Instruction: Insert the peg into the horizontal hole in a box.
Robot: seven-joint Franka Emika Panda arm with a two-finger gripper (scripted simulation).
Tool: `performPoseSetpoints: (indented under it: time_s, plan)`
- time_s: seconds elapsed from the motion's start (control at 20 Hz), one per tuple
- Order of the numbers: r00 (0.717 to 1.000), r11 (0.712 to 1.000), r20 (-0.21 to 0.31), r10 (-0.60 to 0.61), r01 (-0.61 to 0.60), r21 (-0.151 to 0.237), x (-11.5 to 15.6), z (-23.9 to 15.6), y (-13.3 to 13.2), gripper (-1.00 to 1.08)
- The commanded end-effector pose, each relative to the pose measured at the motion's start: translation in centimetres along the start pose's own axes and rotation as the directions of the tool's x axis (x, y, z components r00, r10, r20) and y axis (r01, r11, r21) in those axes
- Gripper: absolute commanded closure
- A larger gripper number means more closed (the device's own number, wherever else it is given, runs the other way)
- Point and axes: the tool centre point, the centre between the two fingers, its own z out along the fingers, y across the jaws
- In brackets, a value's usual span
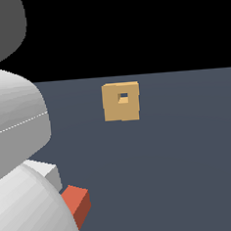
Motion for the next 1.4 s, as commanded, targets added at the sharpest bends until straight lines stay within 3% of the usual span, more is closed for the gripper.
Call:
performPoseSetpoints:
  time_s: [0.0,0.65,0.7,1.35]
  plan:
    - [1.000,1.000,0.000,0.000,0.000,0.001,0.0,0.6,0.0,-0.92]
    - [1.000,1.000,-0.002,0.000,0.000,0.000,-0.1,4.8,0.0,-0.92]
    - [1.000,1.000,-0.002,0.000,0.000,0.000,-0.1,4.8,0.0,1.08]
    - [1.000,1.000,-0.002,-0.001,0.001,-0.001,0.3,4.7,0.0,1.08]
